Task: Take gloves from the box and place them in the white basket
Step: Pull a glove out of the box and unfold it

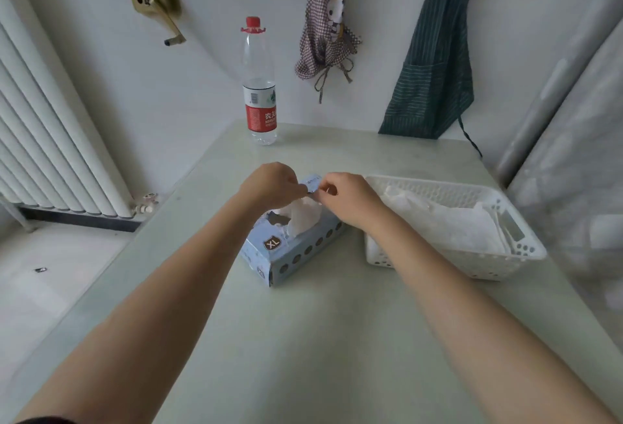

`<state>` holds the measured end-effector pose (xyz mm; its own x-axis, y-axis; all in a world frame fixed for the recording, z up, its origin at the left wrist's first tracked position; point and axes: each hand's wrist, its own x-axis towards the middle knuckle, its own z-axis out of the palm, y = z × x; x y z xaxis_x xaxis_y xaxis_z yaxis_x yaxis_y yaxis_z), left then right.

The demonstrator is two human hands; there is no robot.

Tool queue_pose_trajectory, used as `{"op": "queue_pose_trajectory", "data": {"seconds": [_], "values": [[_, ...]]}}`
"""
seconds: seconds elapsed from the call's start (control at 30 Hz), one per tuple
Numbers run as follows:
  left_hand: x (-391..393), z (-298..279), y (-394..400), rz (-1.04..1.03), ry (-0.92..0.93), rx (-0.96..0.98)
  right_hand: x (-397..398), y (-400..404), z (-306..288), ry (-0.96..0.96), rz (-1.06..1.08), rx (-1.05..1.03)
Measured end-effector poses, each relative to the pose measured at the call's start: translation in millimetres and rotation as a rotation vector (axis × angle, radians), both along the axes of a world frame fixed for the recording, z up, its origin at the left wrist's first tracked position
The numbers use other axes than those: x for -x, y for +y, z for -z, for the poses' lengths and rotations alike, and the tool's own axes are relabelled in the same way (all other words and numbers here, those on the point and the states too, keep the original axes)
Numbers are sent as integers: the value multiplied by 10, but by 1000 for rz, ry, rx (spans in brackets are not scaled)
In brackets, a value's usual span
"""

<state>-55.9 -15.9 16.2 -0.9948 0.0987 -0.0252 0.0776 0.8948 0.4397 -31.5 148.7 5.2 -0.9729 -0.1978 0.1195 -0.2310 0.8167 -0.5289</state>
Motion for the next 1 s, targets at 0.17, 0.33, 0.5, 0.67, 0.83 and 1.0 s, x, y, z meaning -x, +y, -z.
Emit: {"op": "queue_pose_trajectory", "data": {"seconds": [0.17, 0.33, 0.5, 0.67, 0.83, 1.0], "values": [[-76, 131, -237, -8, -1, -164, 28, -211, 30, -145, 6, -222], [-74, 142, -340, 35, 114, -343, 35, -242, -76, -31, 109, 7], [-190, -3, -286, 235, -19, -596, 7, -229, -337, -24, 182, 481], [-234, -83, -165, 93, 51, -757, -25, -133, -445, -77, 204, 729], [-258, -154, -110, -26, 46, -1044, -43, 5, -413, -111, 253, 790], [-253, -204, -31, -78, -45, -1235, -52, 135, -378, -170, 389, 928]]}}
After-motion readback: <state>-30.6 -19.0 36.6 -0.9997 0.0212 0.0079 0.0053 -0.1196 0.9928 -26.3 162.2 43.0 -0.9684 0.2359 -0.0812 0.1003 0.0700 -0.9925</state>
